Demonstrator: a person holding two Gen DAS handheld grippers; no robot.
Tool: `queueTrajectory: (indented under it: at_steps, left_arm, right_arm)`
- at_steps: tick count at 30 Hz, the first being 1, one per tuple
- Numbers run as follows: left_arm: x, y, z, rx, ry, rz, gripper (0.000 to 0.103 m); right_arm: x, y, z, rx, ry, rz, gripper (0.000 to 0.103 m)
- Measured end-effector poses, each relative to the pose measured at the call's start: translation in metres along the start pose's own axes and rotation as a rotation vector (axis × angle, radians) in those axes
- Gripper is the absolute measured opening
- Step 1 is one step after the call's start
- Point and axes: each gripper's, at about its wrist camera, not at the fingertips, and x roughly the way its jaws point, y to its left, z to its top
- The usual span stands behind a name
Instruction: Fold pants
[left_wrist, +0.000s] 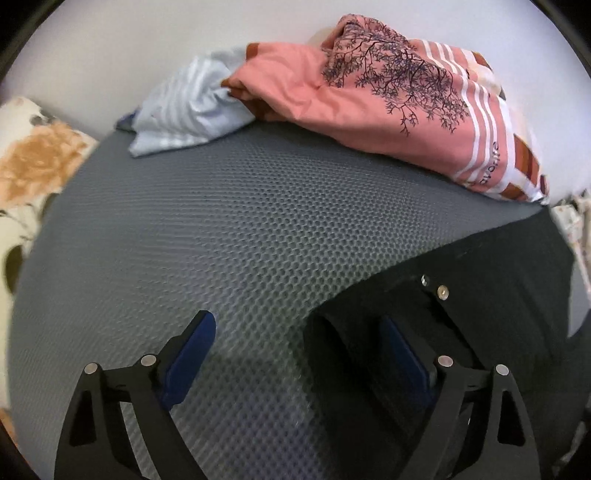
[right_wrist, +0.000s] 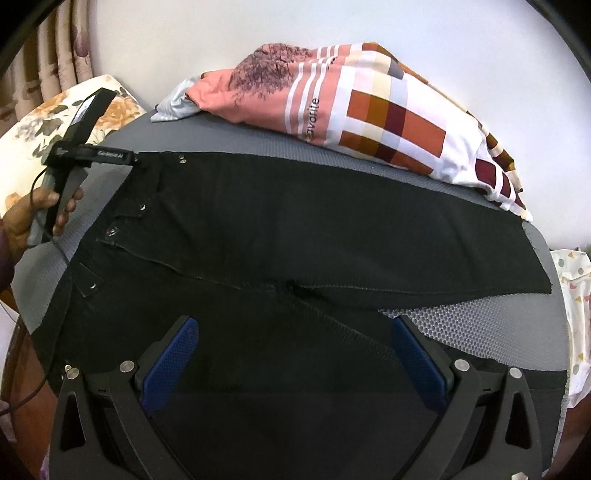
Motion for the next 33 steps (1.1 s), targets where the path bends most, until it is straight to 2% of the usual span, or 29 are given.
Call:
queueTrajectory:
  at_steps: [3,5,6,10,15,19,20,23,24,25,27,30,33]
  left_arm:
    - [0.003,0.01,0.004,-0.059,-0.006,-0.113,0.087]
    - [0.001,0.014,0.007,-0.12,-0.008,-0.112,0.061]
    - [0.0,0.012,0.007,-0.119,0.0,-0.117,0.026]
    - [-0.016,-0.012,0.005,-0.059,-0.045,-0.021,0.017]
    - [-0.047,-0.018,-0.008,-0.127,-0.132,-0.085,0.017]
    - [-0.082,-0.04,-0.025,-0.065,-0.208,-0.115,0.016]
    - [-0.086,-0.043,-0.026,-0.045,-0.221,-0.098,0.016]
    - [-0.081,-0.04,-0.022,0.002,-0.207,-0.078,0.019]
    - [-0.076,-0.036,-0.021,0.005,-0.194,-0.066,0.028]
    - [-0.07,-0.031,-0.019,0.002,-0.173,-0.059,0.05]
    - [-0.057,-0.016,-0.017,-0.03,-0.138,-0.073,0.067]
    - [-0.04,0.006,-0.017,-0.079,-0.098,-0.103,0.067]
    - [-0.026,0.016,-0.017,-0.105,-0.06,-0.176,0.067]
  right_arm:
    - [0.003,-0.003,0.0,0.007,0.009,-0.002,0.103]
    - [0.005,-0.005,0.0,0.016,0.014,0.001,0.103]
    - [0.006,-0.006,0.0,0.022,0.017,0.003,0.103]
    - [0.009,-0.016,0.0,0.079,0.041,0.037,0.103]
    - [0.01,-0.038,0.004,0.163,0.053,0.085,0.103]
    - [0.006,-0.062,0.014,0.248,0.028,0.097,0.103]
    - [0.004,-0.065,0.015,0.261,0.018,0.094,0.103]
    - [0.002,-0.071,0.017,0.276,0.004,0.094,0.103]
    - [0.003,-0.07,0.016,0.276,0.009,0.095,0.103]
    - [0.004,-0.069,0.015,0.276,0.014,0.099,0.103]
    - [0.006,-0.067,0.012,0.274,0.023,0.111,0.103]
    - [0.008,-0.062,0.01,0.262,0.031,0.115,0.103]
    - [0.01,-0.06,0.01,0.253,0.036,0.116,0.103]
